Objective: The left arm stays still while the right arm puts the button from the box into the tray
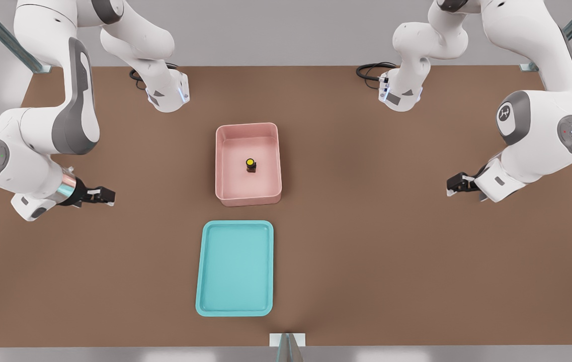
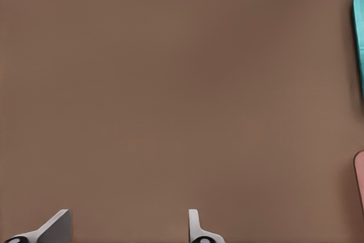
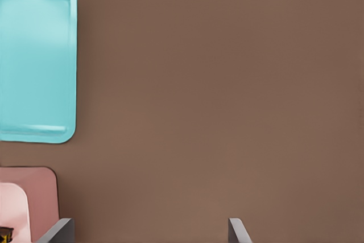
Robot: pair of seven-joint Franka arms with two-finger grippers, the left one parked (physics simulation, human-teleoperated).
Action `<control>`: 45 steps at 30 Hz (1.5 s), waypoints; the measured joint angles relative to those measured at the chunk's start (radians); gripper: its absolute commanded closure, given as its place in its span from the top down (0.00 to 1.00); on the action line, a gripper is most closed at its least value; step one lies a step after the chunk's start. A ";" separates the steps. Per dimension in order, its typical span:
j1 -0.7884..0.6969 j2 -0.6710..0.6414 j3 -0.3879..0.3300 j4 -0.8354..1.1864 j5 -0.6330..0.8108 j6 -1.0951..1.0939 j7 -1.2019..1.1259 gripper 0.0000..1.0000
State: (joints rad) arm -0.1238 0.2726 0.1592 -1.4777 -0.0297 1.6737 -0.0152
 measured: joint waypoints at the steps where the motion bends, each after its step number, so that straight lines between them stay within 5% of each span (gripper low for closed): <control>1: 0.000 0.000 0.000 0.000 0.000 0.003 0.000 1.00; 10: 0.310 0.016 0.007 -0.009 0.006 0.032 0.147 1.00; 23: 0.311 -0.182 0.189 -0.438 0.050 0.255 0.508 1.00; 30: 0.402 -0.089 0.247 -0.440 0.068 0.303 0.656 1.00; 45: 0.467 0.107 0.256 -0.449 0.056 0.423 0.839 1.00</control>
State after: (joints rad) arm 0.3434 0.3794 0.4156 -1.9268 0.0260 2.0964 0.8240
